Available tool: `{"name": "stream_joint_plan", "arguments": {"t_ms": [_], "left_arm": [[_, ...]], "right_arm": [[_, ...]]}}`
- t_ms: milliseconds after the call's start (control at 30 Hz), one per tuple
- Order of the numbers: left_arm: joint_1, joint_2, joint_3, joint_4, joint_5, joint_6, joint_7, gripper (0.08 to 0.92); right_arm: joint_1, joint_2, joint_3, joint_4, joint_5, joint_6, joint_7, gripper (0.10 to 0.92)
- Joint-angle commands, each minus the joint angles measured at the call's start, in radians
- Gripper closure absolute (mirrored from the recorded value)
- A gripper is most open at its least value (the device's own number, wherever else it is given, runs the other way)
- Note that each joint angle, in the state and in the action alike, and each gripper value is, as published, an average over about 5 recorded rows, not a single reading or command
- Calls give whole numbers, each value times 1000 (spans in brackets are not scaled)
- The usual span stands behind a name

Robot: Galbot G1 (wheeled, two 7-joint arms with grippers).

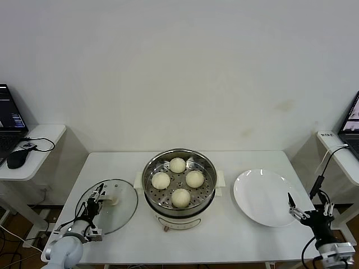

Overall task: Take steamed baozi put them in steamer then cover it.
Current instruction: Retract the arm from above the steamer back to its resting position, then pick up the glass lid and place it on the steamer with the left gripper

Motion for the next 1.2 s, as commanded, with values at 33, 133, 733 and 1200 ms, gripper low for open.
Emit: {"name": "stream_joint_plan", "arguments": {"t_ms": [33, 133, 733, 1200], "left_arm": [[-4, 0, -10, 18, -4, -21, -28, 550], [8, 2, -25, -3, -11, -33, -50, 636], [214, 94, -240, -486, -161, 132, 77, 862], [190, 208, -88, -779, -321, 346, 181, 862]], "right_arm": [[1, 2, -2, 5, -6, 0, 0, 203], [4, 2, -4, 5, -8, 0, 0, 202], [14, -8, -41, -5, -37, 12, -6, 203], [19, 21, -103, -45, -130, 48, -18, 202]]}}
